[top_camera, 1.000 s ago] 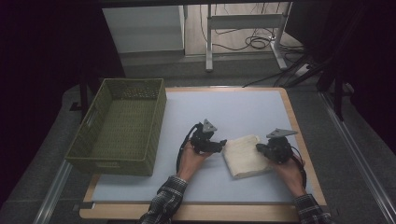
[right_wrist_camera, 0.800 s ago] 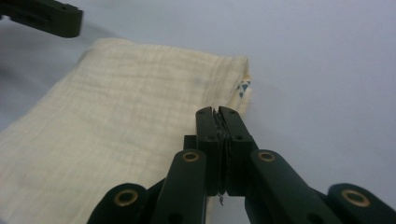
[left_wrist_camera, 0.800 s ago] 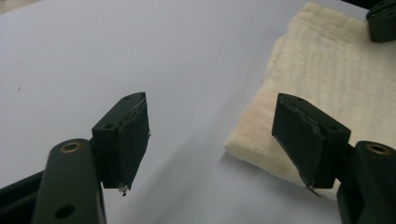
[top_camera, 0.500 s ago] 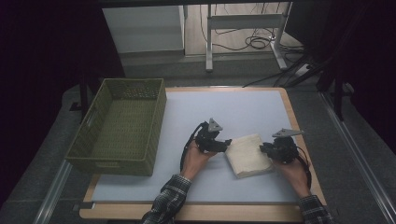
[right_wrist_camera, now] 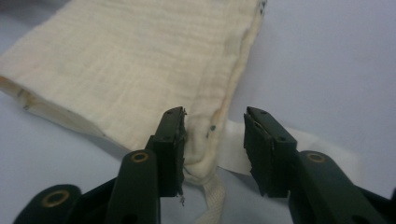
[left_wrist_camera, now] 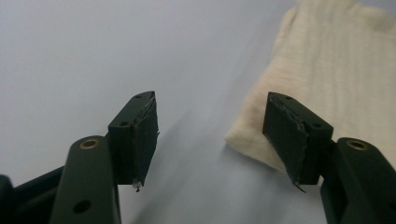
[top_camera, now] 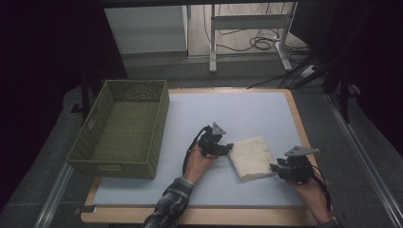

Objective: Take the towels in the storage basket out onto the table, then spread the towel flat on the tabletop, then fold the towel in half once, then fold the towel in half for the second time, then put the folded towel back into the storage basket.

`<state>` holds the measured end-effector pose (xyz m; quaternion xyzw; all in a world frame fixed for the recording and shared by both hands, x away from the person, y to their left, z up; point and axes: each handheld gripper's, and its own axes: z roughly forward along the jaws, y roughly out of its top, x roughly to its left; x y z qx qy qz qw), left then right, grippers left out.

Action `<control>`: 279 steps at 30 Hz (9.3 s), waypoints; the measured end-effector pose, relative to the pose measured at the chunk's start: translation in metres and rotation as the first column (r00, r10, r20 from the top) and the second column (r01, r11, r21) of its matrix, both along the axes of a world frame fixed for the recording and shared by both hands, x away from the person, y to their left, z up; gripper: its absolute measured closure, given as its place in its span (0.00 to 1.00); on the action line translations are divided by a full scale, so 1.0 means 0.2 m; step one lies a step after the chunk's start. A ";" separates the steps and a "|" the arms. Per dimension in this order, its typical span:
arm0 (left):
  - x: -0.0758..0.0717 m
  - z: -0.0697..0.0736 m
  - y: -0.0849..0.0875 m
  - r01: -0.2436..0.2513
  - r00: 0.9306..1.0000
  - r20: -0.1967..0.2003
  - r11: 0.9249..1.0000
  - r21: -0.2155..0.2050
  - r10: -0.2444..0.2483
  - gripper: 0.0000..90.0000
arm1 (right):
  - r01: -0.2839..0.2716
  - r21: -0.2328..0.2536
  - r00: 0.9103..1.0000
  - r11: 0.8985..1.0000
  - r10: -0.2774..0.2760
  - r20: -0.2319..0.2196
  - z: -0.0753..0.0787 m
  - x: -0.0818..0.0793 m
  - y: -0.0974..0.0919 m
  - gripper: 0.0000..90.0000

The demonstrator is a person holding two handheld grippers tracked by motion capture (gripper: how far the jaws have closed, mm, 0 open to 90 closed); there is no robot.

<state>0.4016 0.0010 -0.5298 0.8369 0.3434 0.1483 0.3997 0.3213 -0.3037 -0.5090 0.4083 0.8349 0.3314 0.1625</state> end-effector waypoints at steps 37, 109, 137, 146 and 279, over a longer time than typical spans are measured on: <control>-0.03 0.16 0.03 0.071 0.997 -0.032 0.996 -0.058 -0.073 0.95 | -0.056 0.179 0.996 0.982 0.067 -0.058 0.06 -0.01 0.04 0.91; -0.12 0.63 0.60 -0.093 0.990 0.114 0.992 0.084 0.083 0.95 | -0.269 0.211 0.963 0.940 0.267 0.035 0.36 0.13 0.63 0.91; -0.17 0.75 0.91 -0.219 0.963 0.191 0.965 0.145 0.190 0.95 | -0.343 0.209 0.939 0.916 0.340 0.051 0.49 0.22 0.99 0.91; -0.18 0.79 1.04 -0.267 0.949 0.204 0.956 0.123 0.239 0.95 | -0.365 0.211 0.931 0.907 0.362 0.055 0.52 0.25 1.13 0.91; -0.17 0.49 1.53 -0.425 0.904 -0.012 0.901 0.086 0.428 0.29 | -0.463 0.109 0.886 0.880 0.456 0.084 0.44 0.10 1.90 0.40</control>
